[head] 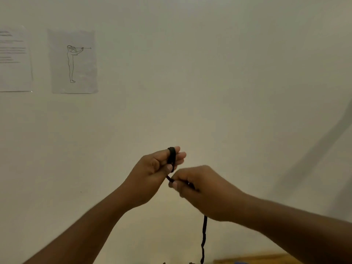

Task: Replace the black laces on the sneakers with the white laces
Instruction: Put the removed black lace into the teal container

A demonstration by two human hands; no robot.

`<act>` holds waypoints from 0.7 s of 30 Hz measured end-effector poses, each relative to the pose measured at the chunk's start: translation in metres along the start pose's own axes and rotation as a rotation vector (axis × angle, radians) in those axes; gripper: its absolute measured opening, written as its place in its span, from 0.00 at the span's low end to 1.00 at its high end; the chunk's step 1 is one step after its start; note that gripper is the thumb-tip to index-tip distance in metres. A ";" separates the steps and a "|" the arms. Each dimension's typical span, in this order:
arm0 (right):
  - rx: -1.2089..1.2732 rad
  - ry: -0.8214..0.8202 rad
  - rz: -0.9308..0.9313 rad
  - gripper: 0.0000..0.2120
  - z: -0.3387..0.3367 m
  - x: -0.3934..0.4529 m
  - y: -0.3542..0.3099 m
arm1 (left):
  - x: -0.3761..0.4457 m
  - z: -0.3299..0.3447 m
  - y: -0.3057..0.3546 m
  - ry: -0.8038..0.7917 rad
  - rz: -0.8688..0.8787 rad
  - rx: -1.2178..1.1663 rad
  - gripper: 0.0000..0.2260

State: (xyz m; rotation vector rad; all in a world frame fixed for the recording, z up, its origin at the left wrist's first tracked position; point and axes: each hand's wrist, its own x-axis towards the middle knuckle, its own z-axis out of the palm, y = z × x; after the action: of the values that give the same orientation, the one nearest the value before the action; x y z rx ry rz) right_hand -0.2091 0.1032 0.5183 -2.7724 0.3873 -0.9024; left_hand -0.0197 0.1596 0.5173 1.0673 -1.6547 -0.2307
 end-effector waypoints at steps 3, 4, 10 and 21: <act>-0.126 0.017 0.093 0.09 -0.034 0.007 -0.004 | -0.006 0.002 -0.009 -0.003 -0.005 0.064 0.23; -0.201 -0.033 0.128 0.09 -0.045 0.008 -0.005 | -0.007 0.003 -0.011 0.014 -0.024 0.038 0.23; -0.394 -0.335 0.136 0.15 -0.065 0.009 -0.027 | -0.007 0.006 -0.016 0.099 -0.072 -0.079 0.22; -0.352 -0.092 -0.038 0.07 -0.073 0.041 0.001 | -0.022 0.012 -0.007 -0.240 -0.197 -0.221 0.20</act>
State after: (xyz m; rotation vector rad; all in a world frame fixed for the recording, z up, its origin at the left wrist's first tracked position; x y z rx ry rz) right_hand -0.2208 0.0819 0.5989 -3.1360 0.5242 -0.7750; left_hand -0.0264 0.1673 0.4937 1.0640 -1.6878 -0.6779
